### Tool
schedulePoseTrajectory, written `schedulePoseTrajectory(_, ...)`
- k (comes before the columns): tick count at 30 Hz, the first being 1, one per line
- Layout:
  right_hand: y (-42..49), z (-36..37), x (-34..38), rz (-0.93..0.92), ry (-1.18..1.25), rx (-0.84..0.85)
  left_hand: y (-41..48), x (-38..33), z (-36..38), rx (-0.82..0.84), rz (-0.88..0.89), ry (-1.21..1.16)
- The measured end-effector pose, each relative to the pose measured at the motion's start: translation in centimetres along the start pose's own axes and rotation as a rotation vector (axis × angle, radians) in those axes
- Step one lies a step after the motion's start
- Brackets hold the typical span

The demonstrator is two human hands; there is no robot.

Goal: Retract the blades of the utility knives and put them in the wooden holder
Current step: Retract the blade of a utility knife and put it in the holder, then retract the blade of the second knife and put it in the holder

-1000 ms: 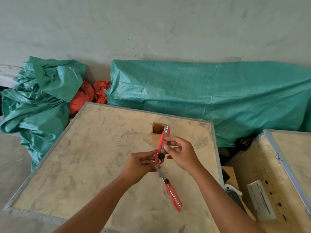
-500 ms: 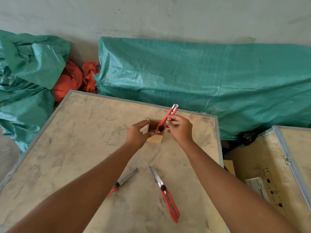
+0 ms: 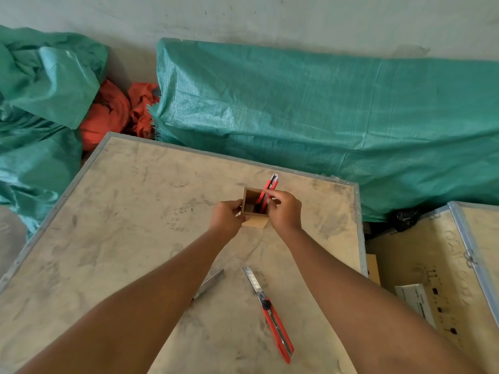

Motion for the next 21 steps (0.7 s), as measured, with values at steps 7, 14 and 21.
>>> schedulePoseTrajectory(7, -1.8, -0.3, 0.2, -0.010, 0.055, 0.015, -1.4, 0.5, -1.3, 0.014, -0.004, -0.070)
schedulePoseTrajectory(14, -8.5, 0.7, 1.2, -0.034, 0.169, -0.056, -7.3, 4.8, -5.2, -0.018, -0.054, -0.094)
schedulePoseTrajectory(21, -17.2, 8.0, -0.8, 0.207, 0.233, 0.237, -15.3, 13.0, -6.5, -0.066, -0.170, -0.099)
Point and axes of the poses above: each hand's wrist, its own y-axis towards the middle knuckle, its own z-axis out of the palm, x = y × z, the point moved 6 cm from there along y, towards the middle knuckle, and after that the axes turned 14 degrees about y, right-handed, at the moved point
